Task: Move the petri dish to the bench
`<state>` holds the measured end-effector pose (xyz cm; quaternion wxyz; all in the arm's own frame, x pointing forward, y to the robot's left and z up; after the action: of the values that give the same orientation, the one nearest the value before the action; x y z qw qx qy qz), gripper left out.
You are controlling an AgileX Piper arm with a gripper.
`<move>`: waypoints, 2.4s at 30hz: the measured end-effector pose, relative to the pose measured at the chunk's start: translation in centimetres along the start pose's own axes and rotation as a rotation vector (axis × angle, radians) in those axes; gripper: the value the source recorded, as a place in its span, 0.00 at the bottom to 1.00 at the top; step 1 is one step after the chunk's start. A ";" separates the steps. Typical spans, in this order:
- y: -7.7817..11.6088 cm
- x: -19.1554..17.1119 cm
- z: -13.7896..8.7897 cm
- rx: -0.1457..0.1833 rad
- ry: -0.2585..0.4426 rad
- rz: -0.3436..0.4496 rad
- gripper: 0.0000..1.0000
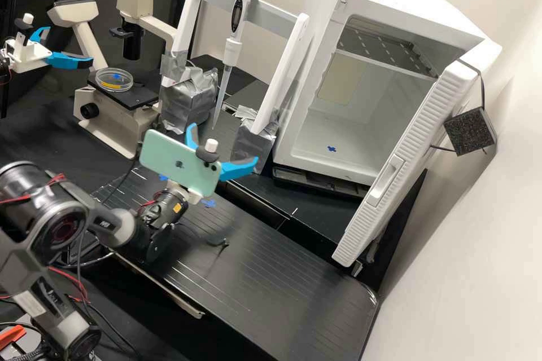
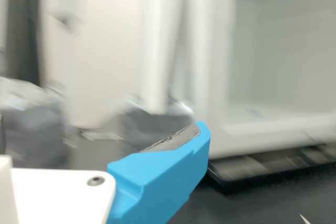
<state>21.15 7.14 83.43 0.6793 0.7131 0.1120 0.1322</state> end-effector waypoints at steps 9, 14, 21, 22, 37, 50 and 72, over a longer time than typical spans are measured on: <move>-3.0 -1.5 -6.9 -0.050 0.296 -0.139 1.00; -3.8 -1.1 -9.5 -0.077 0.362 -0.181 1.00; -4.3 -0.1 -12.5 -0.078 0.437 -0.226 1.00; -4.4 0.2 -12.8 -0.076 0.441 -0.233 1.00; -5.1 4.1 -13.8 -0.076 0.456 -0.375 1.00; -9.0 6.5 -17.3 -0.070 0.574 -0.470 1.00; -17.1 17.5 -16.3 -0.151 0.321 -0.567 1.00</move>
<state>32.34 29.29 67.70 0.7137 0.5712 0.4014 0.0567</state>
